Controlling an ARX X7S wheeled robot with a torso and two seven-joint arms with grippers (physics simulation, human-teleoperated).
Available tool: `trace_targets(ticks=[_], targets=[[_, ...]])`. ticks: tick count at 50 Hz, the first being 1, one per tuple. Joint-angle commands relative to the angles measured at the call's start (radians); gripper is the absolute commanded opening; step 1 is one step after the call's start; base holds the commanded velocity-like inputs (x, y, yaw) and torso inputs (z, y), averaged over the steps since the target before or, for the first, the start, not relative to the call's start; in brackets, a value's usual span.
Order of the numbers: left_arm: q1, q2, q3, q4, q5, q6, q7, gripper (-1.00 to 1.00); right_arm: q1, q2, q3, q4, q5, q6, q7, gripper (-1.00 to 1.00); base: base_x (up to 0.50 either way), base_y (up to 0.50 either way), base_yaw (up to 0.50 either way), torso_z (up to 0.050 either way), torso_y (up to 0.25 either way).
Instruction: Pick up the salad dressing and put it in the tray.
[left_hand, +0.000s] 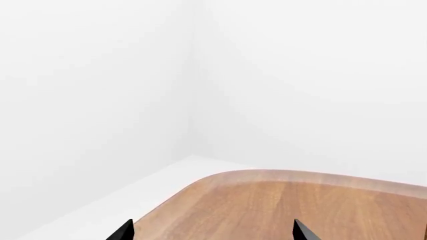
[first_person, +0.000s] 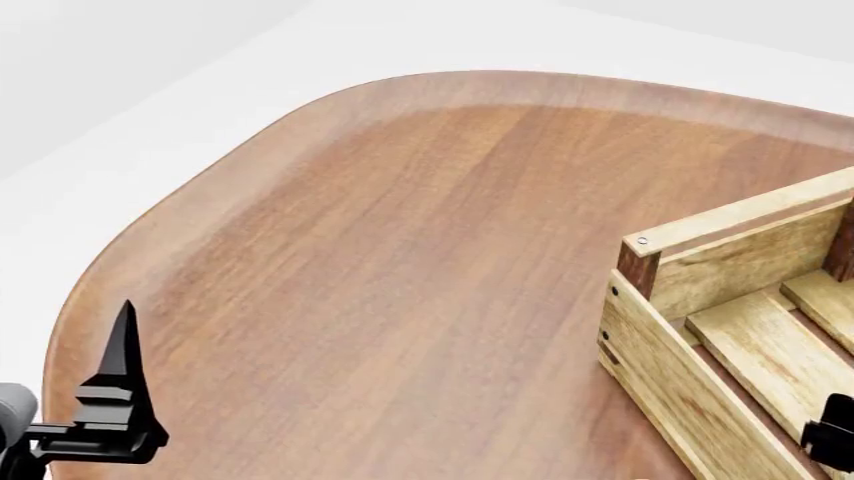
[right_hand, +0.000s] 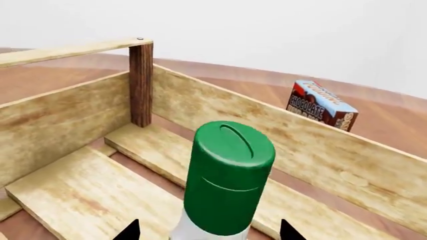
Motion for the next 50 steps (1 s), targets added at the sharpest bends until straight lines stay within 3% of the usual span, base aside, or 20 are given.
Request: trace_targets(ticks=[1, 5, 12, 26, 40, 50], targets=[[0.002, -0.004, -0.002, 0.005, -0.005, 0.001, -0.004, 1.0, -0.025, -0.003, -0.002, -0.107, 0.002, 0.049, -0.023, 1.0, 0.0, 0.0, 0.0, 0.0, 0.0], [0.002, -0.005, -0.003, 0.008, -0.006, 0.002, -0.005, 1.0, -0.14, -0.017, 0.023, -0.422, 0.027, 0.225, -0.019, 1.0, 0.0, 0.0, 0.0, 0.0, 0.0], [0.005, -0.008, -0.003, 0.013, -0.008, 0.004, -0.007, 1.0, -0.245, -0.025, 0.043, -0.766, 0.047, 0.381, -0.012, 1.0, 0.0, 0.0, 0.0, 0.0, 0.0], [0.006, -0.008, -0.025, 0.026, -0.022, 0.021, -0.017, 1.0, -0.355, -0.026, 0.066, -1.266, 0.069, 0.583, 0.001, 1.0, 0.0, 0.0, 0.0, 0.0, 0.0], [0.061, 0.027, -0.132, 0.103, -0.025, 0.256, 0.004, 1.0, -0.513, -0.051, 0.108, -1.789, 0.056, 0.636, 0.048, 1.0, 0.0, 0.0, 0.0, 0.0, 0.0], [0.091, 0.046, -0.195, 0.167, -0.02, 0.365, -0.01, 1.0, -0.636, -0.122, 0.099, -2.017, 0.026, 0.519, 0.098, 1.0, 0.0, 0.0, 0.0, 0.0, 0.0]])
